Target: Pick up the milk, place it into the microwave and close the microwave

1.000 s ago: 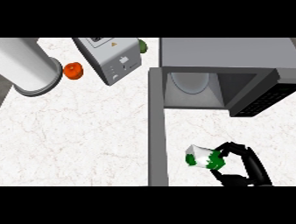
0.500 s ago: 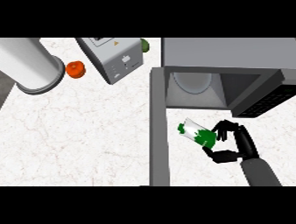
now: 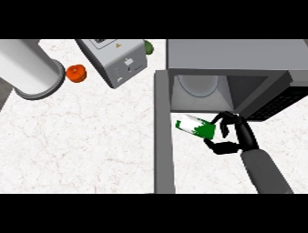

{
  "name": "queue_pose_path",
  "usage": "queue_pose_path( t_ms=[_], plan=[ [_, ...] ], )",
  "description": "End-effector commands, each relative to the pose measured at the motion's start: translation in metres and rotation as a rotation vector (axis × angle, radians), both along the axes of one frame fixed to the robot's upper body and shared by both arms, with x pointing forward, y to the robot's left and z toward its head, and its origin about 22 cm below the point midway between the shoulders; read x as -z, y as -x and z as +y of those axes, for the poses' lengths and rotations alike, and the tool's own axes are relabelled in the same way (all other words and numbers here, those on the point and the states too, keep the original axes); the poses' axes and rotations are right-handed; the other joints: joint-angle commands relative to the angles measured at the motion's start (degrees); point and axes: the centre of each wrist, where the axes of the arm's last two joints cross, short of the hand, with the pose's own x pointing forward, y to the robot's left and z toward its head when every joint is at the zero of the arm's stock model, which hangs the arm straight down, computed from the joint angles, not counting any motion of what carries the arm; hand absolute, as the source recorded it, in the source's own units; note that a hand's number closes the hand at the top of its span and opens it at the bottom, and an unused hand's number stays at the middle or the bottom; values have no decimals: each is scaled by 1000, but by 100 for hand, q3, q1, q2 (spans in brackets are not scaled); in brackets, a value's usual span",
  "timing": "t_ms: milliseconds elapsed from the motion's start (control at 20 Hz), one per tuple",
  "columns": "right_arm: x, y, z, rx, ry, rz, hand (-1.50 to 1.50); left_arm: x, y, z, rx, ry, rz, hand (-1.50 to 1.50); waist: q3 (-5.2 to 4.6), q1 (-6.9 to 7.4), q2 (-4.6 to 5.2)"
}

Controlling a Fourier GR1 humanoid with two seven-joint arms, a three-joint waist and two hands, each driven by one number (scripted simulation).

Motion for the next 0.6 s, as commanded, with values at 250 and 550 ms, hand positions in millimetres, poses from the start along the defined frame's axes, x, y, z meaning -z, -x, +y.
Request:
queue_pose_path(
  t_ms=[250,550],
  plan=[
    [-45,-26,48,-75,-26,-140,150,8,-4,11,-38,-18,18,-150,-13,-147,-51],
    [-100,-53,55,26,15,-142,150,20,-12,18,-28,-5,25,-150,-14,-145,-41]
  ],
)
